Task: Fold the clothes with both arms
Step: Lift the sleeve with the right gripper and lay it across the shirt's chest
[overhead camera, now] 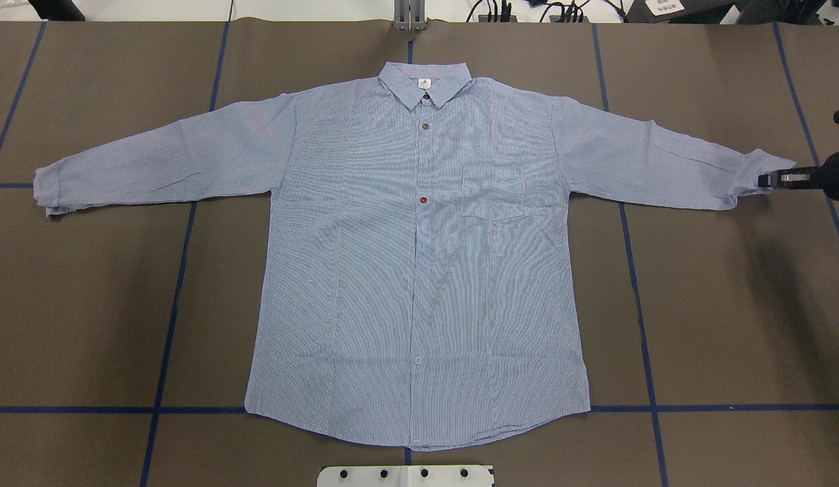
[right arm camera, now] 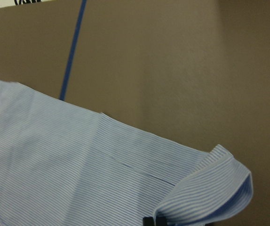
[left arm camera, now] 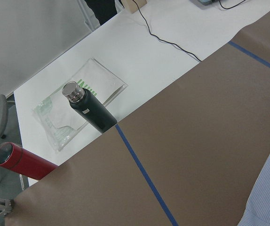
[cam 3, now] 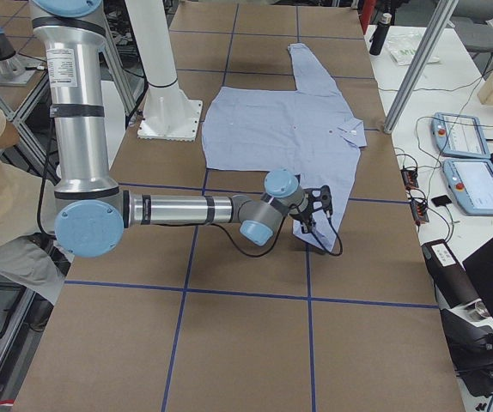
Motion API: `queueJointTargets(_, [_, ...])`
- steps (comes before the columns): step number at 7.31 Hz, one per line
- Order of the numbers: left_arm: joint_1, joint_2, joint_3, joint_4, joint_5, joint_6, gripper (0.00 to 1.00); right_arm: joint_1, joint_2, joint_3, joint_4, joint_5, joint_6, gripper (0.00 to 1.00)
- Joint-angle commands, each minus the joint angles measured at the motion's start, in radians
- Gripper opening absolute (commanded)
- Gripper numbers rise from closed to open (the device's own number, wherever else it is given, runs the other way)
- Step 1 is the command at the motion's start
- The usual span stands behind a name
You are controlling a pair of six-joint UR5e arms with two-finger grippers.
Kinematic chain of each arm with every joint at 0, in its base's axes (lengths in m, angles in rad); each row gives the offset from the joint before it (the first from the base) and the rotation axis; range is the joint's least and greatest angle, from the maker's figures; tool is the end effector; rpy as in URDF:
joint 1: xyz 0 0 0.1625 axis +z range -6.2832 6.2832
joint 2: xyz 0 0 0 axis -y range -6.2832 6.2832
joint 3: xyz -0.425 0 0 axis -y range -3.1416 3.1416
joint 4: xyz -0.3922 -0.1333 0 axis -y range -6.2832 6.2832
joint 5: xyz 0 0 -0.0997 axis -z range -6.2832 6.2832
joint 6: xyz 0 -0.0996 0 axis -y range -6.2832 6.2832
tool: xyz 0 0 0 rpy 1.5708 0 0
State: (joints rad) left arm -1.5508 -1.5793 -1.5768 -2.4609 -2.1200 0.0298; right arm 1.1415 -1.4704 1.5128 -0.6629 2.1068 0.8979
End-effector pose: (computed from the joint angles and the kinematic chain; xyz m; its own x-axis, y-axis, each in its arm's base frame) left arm -0.0708 -0.5257 0.5559 0.8438 0.4456 -0.2990 -0.0375 0.6049 0.7954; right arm -0.1590 -0.5454 0.5374 0.5687 -0.0451 0.8213 -0.3253 0.9048 0.2749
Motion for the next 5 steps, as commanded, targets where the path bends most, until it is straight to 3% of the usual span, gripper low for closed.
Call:
queueJointTargets(1, [0.0,0.001,0.008,-0.007,0.0,-0.001,1.0,-0.09,0.231,0.053,-0.22,-0.089,0.163,0.0])
queueJointTargets(3, [0.0,-0.001,0.012,-0.007,0.0,-0.002,1.0,-0.282,0.501,0.023,-0.46,-0.343,0.32,0.0])
queueJointTargets(5, [0.0,-0.001,0.026,-0.009,0.0,-0.001,1.0,-0.374,0.75,-0.139,-0.515,-0.498,0.413,0.0])
